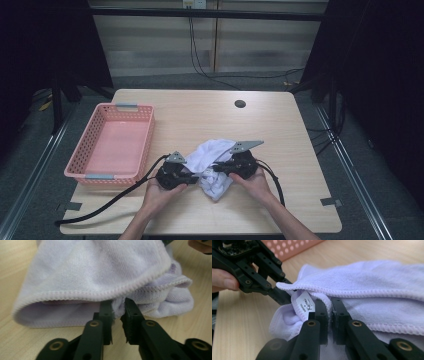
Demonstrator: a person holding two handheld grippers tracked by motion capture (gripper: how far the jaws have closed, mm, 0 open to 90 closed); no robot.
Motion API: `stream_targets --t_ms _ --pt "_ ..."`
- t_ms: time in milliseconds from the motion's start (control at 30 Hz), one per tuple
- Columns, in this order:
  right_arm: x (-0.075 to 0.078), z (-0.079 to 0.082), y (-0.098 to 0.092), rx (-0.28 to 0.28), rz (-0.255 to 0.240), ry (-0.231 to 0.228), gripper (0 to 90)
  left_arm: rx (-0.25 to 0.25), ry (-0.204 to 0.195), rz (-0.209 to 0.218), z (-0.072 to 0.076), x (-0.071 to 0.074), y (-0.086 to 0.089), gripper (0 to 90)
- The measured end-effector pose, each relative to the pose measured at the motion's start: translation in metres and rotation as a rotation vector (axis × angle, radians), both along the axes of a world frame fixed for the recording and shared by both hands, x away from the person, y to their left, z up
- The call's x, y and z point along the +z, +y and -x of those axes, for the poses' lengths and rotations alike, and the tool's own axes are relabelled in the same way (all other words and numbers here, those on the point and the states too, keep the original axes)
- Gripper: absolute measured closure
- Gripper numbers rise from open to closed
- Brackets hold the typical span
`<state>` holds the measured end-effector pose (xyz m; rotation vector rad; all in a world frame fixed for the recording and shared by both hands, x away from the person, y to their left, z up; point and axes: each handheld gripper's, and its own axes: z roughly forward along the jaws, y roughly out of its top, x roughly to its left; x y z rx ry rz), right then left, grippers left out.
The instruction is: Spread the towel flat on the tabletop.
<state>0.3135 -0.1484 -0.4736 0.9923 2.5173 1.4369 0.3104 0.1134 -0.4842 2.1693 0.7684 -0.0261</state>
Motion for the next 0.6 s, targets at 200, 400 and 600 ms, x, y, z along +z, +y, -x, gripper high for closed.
stream_targets --t_ms 200,400,600 --pt "0.027 -0.007 -0.030 -0.065 -0.072 -0.033 85.8 0.015 -0.030 0.104 0.004 0.021 0.007 83.1" --pt "0.050 -0.016 -0.065 -0.161 -0.105 -0.066 86.2 0.014 -0.061 0.166 0.009 0.042 0.015 84.1" --pt "0.075 -0.026 -0.097 -0.244 -0.119 -0.103 86.2 0.042 -0.116 0.284 0.015 0.080 0.037 84.4"
